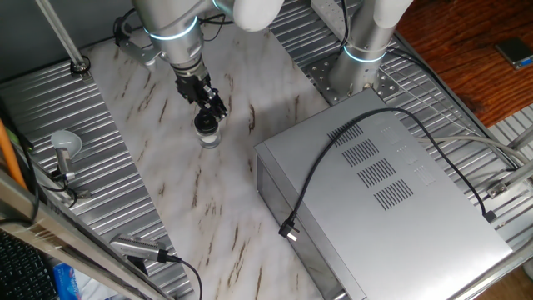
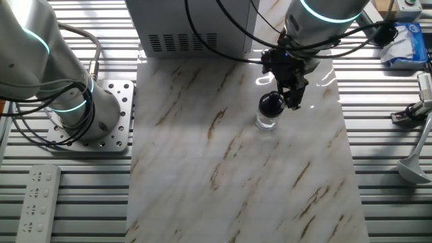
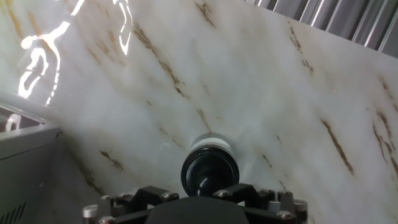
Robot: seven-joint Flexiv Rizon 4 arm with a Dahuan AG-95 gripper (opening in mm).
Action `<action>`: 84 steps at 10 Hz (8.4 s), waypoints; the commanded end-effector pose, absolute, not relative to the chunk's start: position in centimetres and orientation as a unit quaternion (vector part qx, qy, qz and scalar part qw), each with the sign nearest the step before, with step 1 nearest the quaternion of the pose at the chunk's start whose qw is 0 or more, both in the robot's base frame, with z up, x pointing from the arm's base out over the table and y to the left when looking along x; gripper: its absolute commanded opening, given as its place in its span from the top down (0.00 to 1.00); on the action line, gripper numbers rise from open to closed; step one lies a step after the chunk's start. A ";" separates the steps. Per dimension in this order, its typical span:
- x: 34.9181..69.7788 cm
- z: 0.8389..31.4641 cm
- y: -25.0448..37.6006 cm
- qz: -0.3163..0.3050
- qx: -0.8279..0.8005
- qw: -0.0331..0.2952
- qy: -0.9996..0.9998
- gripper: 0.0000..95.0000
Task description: Unscrew the lid from the jar
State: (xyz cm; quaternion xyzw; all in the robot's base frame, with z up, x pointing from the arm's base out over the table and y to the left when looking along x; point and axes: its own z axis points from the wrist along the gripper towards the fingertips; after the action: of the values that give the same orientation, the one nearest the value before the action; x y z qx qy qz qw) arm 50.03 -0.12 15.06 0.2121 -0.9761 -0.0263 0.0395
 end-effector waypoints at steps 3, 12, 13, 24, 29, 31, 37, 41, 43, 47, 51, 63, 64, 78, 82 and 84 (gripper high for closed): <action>50.1 14.3 -0.3 -0.025 0.221 0.037 -0.974 0.20; 49.8 13.2 -1.1 -0.019 0.223 0.033 -0.974 0.20; 49.8 12.9 -1.2 -0.019 0.224 0.032 -0.974 0.20; 49.5 10.7 -1.5 -0.021 0.239 0.026 -0.970 0.20; 49.3 10.0 -1.8 -0.021 0.242 0.023 -0.970 0.20; 49.4 9.9 -1.8 -0.021 0.242 0.021 -0.970 0.20; 49.8 9.7 -1.5 -0.022 0.241 0.019 -0.970 0.20; 49.9 9.6 -1.2 -0.020 0.239 0.019 -0.971 0.40; 49.9 9.6 -1.2 -0.019 0.238 0.018 -0.971 0.60; 49.9 9.5 -1.2 -0.018 0.237 0.015 -0.971 0.80; 49.9 9.4 -1.2 -0.018 0.248 0.014 -0.968 0.80; 49.9 9.4 -1.2 -0.021 0.328 0.005 -0.944 1.00; 49.9 9.4 -1.2 -0.023 0.330 0.005 -0.944 1.00; 49.9 9.4 -1.2 -0.024 0.315 0.001 -0.949 1.00; 49.9 9.5 -1.2 -0.025 0.323 -0.005 -0.946 1.00; 49.9 9.5 -1.2 -0.024 0.333 -0.006 -0.943 1.00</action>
State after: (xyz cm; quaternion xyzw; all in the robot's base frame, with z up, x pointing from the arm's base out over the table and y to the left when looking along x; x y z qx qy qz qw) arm 49.83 -1.14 9.55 0.3330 -0.9426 -0.0234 -0.0070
